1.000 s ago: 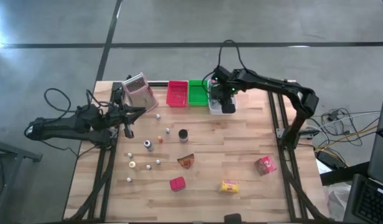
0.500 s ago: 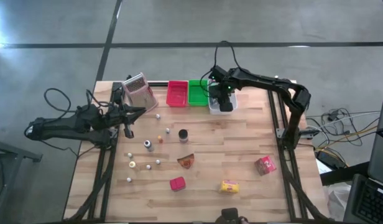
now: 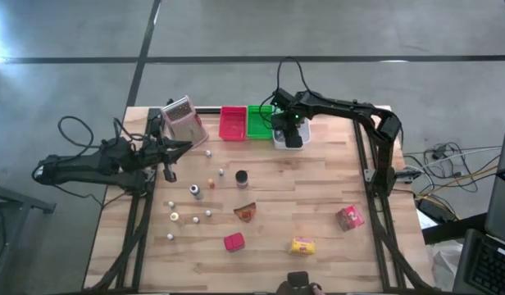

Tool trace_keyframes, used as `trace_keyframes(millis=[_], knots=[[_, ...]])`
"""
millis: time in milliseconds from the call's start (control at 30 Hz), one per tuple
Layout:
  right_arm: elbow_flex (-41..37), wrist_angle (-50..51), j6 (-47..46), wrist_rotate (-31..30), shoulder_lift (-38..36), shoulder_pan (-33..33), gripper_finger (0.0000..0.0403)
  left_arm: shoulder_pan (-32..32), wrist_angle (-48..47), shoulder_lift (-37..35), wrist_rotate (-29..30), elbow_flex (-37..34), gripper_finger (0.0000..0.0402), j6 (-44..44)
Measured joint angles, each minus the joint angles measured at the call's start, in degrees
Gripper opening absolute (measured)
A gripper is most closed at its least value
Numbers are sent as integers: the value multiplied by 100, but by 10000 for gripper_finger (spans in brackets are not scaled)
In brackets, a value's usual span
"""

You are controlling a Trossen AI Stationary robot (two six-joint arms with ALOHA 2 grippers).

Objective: Pick & Place Kitchen Items
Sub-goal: Put the blue cereal box into the white bin

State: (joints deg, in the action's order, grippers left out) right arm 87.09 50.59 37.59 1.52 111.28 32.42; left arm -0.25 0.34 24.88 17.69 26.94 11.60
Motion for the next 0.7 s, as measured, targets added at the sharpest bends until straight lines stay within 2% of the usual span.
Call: trace_keyframes(millis=[133,700], knots=[[2,5,8,0,-42,-2,148,0,0,0,0,0,39,-1],[7,1,-7,-4,-131,-2,206,0,0,0,0,0,39,0]])
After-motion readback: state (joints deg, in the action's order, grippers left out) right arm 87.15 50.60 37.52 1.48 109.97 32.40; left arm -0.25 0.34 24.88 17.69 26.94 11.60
